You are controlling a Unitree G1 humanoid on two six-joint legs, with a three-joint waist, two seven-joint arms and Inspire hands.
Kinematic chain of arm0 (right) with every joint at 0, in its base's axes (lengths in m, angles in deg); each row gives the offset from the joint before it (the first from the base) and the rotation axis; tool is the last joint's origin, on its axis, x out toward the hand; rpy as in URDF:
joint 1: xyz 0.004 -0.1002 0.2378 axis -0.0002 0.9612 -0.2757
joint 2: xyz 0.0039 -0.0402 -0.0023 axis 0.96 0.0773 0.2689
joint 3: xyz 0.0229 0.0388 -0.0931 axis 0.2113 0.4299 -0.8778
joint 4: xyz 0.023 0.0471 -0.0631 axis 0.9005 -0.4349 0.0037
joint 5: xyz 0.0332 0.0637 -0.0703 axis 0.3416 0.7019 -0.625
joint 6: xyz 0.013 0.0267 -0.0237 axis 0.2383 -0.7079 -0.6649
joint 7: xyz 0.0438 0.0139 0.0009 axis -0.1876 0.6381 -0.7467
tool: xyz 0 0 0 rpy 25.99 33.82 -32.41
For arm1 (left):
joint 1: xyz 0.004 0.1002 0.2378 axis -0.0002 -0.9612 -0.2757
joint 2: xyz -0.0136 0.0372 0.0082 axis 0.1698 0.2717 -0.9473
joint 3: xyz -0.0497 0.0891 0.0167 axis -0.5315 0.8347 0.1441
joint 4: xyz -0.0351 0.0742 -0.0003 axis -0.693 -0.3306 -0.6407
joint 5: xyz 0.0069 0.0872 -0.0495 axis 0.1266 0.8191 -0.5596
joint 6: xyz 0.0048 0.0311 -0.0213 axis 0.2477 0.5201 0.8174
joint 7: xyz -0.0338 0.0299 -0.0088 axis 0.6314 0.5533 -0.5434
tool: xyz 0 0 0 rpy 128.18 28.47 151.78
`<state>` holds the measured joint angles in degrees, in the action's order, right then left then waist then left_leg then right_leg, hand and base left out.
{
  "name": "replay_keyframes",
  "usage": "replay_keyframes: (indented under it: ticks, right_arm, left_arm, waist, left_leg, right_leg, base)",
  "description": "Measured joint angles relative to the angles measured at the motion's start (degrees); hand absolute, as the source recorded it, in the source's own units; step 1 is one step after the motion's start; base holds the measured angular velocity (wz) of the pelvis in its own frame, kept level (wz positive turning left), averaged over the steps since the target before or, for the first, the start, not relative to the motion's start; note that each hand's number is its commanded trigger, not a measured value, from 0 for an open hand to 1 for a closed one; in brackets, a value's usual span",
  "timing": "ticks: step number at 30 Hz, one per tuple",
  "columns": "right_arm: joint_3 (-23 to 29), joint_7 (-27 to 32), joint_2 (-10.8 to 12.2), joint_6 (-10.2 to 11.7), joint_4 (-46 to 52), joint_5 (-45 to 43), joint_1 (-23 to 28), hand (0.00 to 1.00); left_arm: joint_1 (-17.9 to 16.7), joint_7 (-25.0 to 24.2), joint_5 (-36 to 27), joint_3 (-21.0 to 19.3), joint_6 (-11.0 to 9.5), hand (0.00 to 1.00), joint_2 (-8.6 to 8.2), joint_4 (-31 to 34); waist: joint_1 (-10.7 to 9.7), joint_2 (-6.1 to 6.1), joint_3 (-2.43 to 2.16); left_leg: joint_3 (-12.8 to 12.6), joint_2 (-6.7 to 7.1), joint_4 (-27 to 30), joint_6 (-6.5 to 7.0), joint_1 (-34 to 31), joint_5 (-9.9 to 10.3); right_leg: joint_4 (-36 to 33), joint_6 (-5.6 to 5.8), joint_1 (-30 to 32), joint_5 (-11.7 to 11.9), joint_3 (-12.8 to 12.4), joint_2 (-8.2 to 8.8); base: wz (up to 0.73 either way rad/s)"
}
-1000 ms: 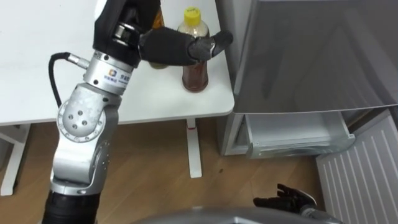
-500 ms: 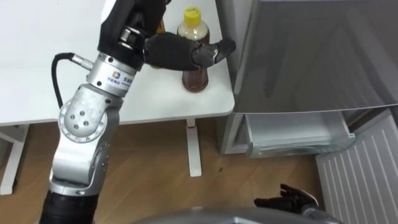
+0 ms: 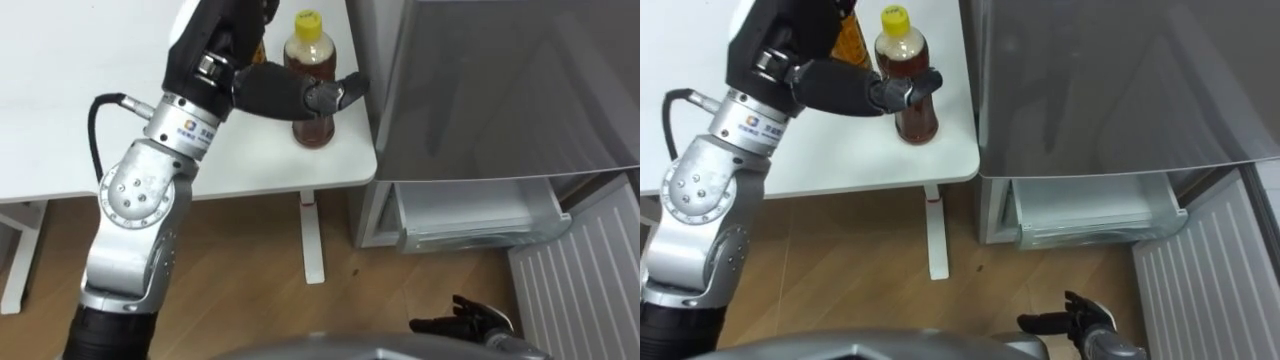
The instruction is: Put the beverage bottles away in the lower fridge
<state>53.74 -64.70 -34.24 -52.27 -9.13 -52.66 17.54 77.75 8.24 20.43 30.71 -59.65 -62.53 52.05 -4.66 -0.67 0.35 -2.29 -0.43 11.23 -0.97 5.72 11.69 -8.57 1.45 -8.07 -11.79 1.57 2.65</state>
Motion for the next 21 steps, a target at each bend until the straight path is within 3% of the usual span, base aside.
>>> replay_keyframes:
  ticks: [21]
  right_arm:
    - [0.05,-0.21,-0.17,-1.15,0.24,-0.02,0.14,0.0]
  left_arm:
    - [-0.88,0.01,0.05,-0.03,0.35,0.0,-0.09,-1.59]
  waist:
    - [0.08,-0.19,-0.02]
  left_leg:
    - [-0.11,-0.03,0.03,0.0,0.07,0.0]
  right_leg:
    - [-0.03,-0.01,0.0,0.0,0.11,0.02]
  base:
    - [0.0]
